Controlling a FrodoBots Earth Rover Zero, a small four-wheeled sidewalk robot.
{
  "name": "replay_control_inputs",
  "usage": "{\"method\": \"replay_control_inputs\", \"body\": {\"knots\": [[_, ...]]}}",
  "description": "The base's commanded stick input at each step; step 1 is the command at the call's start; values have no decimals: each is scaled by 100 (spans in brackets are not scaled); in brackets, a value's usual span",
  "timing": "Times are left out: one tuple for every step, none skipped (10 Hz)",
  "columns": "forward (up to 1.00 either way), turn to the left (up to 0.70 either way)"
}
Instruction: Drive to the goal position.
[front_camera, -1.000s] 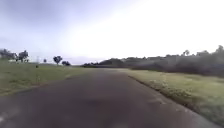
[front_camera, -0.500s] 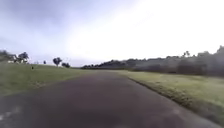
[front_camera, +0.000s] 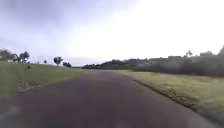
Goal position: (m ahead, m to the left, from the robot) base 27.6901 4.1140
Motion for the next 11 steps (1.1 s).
{"method": "replay_control_inputs", "body": {"knots": [[100, 0], [100, 0], [100, 0], [100, 0], [100, 0], [100, 0], [100, 0], [100, 0], [100, 0], [100, 0], [100, 0]]}}
